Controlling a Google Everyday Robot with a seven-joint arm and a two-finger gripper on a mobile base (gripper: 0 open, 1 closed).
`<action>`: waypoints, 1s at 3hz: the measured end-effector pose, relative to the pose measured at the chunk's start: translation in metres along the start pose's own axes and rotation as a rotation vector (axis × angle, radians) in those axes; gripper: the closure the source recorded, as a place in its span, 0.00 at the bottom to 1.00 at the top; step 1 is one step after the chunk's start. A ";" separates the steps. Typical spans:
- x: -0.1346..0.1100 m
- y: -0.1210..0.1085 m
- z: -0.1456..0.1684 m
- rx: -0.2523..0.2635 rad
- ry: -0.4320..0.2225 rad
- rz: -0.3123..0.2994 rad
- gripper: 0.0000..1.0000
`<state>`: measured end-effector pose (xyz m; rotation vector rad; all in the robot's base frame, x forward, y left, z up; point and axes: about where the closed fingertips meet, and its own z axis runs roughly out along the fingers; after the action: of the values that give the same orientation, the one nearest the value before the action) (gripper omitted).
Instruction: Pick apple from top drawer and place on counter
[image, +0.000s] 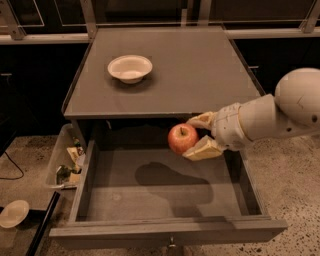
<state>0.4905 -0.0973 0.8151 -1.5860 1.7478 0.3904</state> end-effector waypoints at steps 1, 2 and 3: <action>-0.013 -0.019 -0.029 0.064 0.037 -0.025 1.00; -0.013 -0.020 -0.029 0.064 0.037 -0.025 1.00; -0.012 -0.028 -0.030 0.108 0.030 -0.012 1.00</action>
Offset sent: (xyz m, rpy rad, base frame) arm 0.0071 -0.0094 0.0294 -0.0356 -0.0487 -0.0259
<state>0.5078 -0.1139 0.8512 -1.5321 1.7511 0.2629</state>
